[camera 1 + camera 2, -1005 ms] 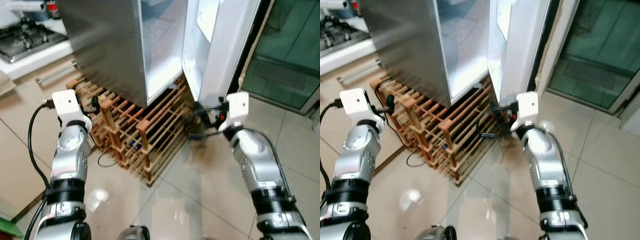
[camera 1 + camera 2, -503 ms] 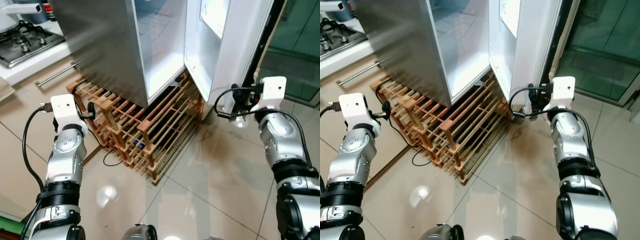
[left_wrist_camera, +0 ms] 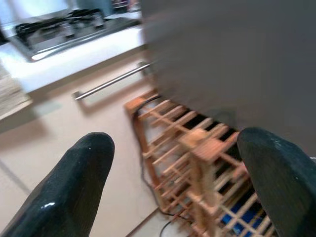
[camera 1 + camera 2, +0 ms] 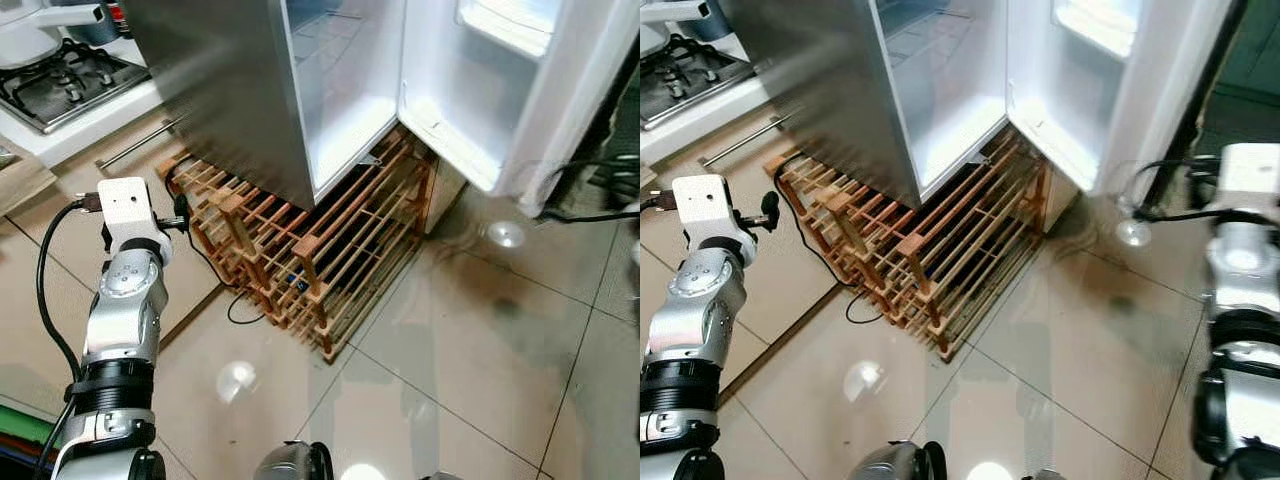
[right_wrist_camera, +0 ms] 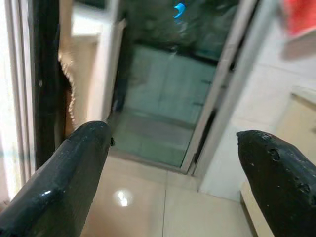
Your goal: Restocking fridge
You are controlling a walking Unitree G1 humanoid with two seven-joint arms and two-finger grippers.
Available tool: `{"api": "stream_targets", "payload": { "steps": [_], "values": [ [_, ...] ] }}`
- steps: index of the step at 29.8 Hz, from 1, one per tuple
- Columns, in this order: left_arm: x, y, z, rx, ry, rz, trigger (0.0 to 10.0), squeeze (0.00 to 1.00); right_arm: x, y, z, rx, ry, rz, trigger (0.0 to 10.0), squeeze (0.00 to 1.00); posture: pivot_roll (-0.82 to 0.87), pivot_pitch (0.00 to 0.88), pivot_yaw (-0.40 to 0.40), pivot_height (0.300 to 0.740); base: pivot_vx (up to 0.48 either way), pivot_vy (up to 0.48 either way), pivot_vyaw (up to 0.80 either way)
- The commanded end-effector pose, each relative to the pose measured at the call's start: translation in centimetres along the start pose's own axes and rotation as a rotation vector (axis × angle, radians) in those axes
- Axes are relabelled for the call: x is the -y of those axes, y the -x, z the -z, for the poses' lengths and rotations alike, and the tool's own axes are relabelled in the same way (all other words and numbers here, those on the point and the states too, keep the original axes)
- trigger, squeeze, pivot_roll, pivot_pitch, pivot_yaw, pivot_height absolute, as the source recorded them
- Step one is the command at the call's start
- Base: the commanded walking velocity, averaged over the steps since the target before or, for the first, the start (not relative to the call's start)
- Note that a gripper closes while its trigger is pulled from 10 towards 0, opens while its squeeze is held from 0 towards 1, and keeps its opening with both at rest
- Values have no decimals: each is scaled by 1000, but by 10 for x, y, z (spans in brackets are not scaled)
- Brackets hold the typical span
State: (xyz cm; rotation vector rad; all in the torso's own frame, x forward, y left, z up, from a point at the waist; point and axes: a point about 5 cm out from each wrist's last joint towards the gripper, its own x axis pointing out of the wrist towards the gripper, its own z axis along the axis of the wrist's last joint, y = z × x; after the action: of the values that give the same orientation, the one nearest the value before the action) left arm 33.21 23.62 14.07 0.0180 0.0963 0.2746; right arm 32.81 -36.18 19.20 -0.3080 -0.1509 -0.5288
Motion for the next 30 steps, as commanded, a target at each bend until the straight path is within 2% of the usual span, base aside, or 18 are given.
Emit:
{"api": "stream_targets", "payload": {
  "steps": [1, 4, 5, 7, 9, 10, 11, 13, 14, 16, 19, 20, 21, 22, 23, 27, 30],
  "values": [
    [6, -3, -2, -4, 0, 22, 10000, 0, -24, 5, -4, 48, -97, -100, 10000, 0, -24, 74, 179, 740, 0, 0, 0],
    [11, -3, 0, -4, 5, 33, 10000, 0, -80, 24, -5, 42, -254, -310, 10000, 0, -47, 54, 159, 740, 0, 0, 0],
    [11, -3, 0, -4, 5, 33, 10000, 0, -80, 24, -5, 42, -254, -310, 10000, 0, -47, 54, 159, 740, 0, 0, 0],
    [16, -3, 2, 7, 2, 41, 10000, 0, -122, 47, 1, -13, -350, -440, 10000, 0, -52, 37, 138, 740, 0, 0, 0],
    [17, -2, 4, 18, 5, 23, 10000, 0, -153, 71, 9, -81, -439, -510, 10000, 0, -56, 17, 117, 740, 0, 0, 0],
    [17, -2, 4, 18, 5, 23, 10000, 0, -153, 71, 9, -81, -439, -510, 10000, 0, -56, 17, 117, 740, 0, 0, 0],
    [16, -1, 8, 28, 19, -14, 10000, 0, -181, 96, 22, -168, -502, -566, 10000, 0, -49, 0, 62, 740, 0, 0, 0],
    [16, 0, 12, 26, 68, -36, 10000, 0, -197, 109, 30, -225, -526, -585, 10000, 0, -45, 0, 28, 740, 0, 0, 741],
    [16, 0, 12, 26, 68, -36, 10000, 0, -197, 109, 30, -225, -526, -585, 10000, 0, -45, 0, 28, 740, 0, 0, 731],
    [24, 5, 19, 28, 131, -5, 10000, 0, -206, 112, 27, -221, -491, -641, 10000, 0, -36, 0, -14, 740, 0, 0, 709],
    [37, 13, 22, 44, 170, 46, 10000, 0, -206, 107, 17, -174, -426, -696, 10000, 0, -10, 0, -40, 740, 0, 0, 683],
    [37, 13, 22, 44, 170, 46, 10000, 0, -206, 107, 17, -174, -426, -696, 10000, 0, -10, 0, -40, 740, 0, 0, 681],
    [51, 19, 18, 82, 148, 105, 10000, 0, -199, 97, 16, -177, -415, -665, 10000, 0, 17, 0, -57, 740, 0, 0, 550],
    [51, 19, 18, 82, 148, 105, 10000, 0, -199, 97, 16, -177, -415, -665, 10000, 0, 17, 0, -57, 740, 0, 0, 550],
    [60, 22, 16, 110, 111, 137, 10000, 0, -194, 89, 16, -187, -415, -632, 10000, 0, 17, 0, -63, 740, 0, 0, 550],
    [59, 24, 23, 100, 53, 123, 10000, 0, -193, 79, 3, -157, -438, -619, 10000, 0, 9, 0, -68, 740, 0, 0, 541],
    [59, 26, 27, 87, 61, 116, 10000, 0, -198, 81, 0, -152, -448, -643, 10000, 0, 10, 0, -75, 740, 0, 0, 521]
  ]
}}
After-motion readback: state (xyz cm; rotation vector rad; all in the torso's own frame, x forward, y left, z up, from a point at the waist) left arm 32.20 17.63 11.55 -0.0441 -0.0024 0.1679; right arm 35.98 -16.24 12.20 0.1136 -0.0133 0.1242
